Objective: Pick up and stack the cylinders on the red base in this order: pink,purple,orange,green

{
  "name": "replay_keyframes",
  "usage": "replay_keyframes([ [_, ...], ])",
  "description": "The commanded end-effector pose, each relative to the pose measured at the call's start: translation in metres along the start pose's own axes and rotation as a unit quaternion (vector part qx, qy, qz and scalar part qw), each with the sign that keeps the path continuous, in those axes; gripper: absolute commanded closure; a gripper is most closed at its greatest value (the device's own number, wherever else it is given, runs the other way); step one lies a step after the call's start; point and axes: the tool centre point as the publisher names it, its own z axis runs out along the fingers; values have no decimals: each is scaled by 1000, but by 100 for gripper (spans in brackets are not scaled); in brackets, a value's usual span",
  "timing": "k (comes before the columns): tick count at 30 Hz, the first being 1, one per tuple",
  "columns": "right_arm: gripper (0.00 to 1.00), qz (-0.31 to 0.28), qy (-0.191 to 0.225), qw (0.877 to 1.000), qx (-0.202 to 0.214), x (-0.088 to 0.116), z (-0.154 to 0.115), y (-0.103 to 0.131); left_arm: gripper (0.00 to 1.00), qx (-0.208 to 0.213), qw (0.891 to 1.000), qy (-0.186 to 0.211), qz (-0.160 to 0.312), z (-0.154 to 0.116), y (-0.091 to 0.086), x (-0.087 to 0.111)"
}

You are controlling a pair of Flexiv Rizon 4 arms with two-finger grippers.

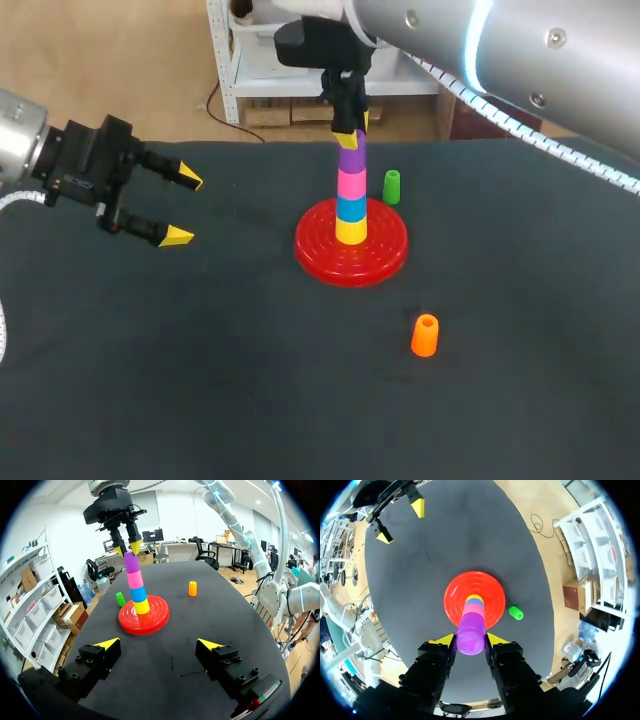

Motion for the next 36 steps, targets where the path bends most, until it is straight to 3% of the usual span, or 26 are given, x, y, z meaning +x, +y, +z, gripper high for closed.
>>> replay_keyframes([
  [1, 100, 12, -19, 1000, 0, 6, 12, 0, 0, -2, 1000, 1, 0, 0, -1, 0],
  [7, 100, 12, -38, 999, -11, -3, 20, -3, 0, -2, 1000, 1, 0, 0, -1, 0],
  [8, 75, 15, -50, 999, -14, -4, 17, -4, 0, -2, 1000, 1, 0, 0, -1, 0],
  [9, 8, 13, -58, 998, -15, -5, 14, -4, 0, -2, 1000, 1, 0, 0, -1, 0],
  [10, 0, 16, -67, 998, -9, -5, 9, -3, 0, -2, 1000, 1, 0, 0, -1, 0],
  [17, 0, 44, -161, 986, 2, 9, -17, -9, 0, -2, 1000, 1, 0, 0, -1, 0],
  [24, 0, 102, -207, 972, 47, 38, -27, -13, 0, -2, 1000, 1, 0, 0, -1, 0],
  [27, 0, 120, -202, 970, 66, 51, -16, 1, 0, -2, 1000, 1, 0, 0, -1, 0],
  [32, 0, 154, -224, 956, 113, 68, 5, 36, 0, -2, 1000, 1, 0, 0, -1, 0],
  [36, 0, 200, -256, 934, 146, 81, 27, 65, 0, -2, 1000, 1, 0, 0, -1, 0],
])
